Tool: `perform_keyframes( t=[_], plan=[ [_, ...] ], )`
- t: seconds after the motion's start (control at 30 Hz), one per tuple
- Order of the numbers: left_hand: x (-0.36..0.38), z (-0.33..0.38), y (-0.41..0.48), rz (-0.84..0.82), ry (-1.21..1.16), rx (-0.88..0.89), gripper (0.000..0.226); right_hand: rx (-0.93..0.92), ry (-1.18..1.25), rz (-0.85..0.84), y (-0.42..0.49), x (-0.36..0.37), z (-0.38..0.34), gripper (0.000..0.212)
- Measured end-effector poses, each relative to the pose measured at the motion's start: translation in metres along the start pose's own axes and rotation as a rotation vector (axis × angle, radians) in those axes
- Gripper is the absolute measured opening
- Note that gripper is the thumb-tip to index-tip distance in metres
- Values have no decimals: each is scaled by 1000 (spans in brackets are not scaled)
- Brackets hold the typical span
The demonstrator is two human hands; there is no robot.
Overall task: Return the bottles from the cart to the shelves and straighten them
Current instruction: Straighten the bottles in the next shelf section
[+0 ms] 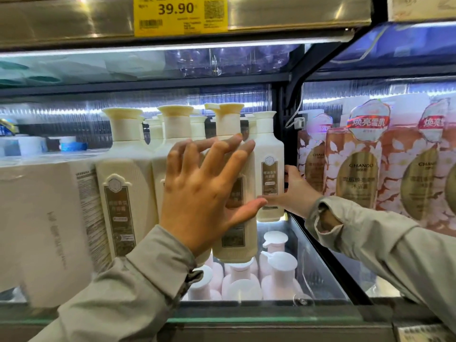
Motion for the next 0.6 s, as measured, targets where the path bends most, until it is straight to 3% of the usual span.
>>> perform_keyframes(
  t=[0.43,0.53,0.6],
  plan=[
    [-6,-2,-5,37,-101,-56,72,66,-112,51,19,9,7,76],
    [-5,-2,-6,37,-103,-63,72,92,-172,56,20,5,6,83],
    [-4,-2,-6,35,-103,-65,73,88,-208,51,15,3,4,101]
  ],
)
Point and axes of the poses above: each hand's wrist, its own y-axis towards the middle knuckle, its own x-axis out of the palm, z = x × y, the point moved 3 cm from there along y, towards the middle knuckle, and after that the axes turned 12 degrees about x, right-handed, at the moved point
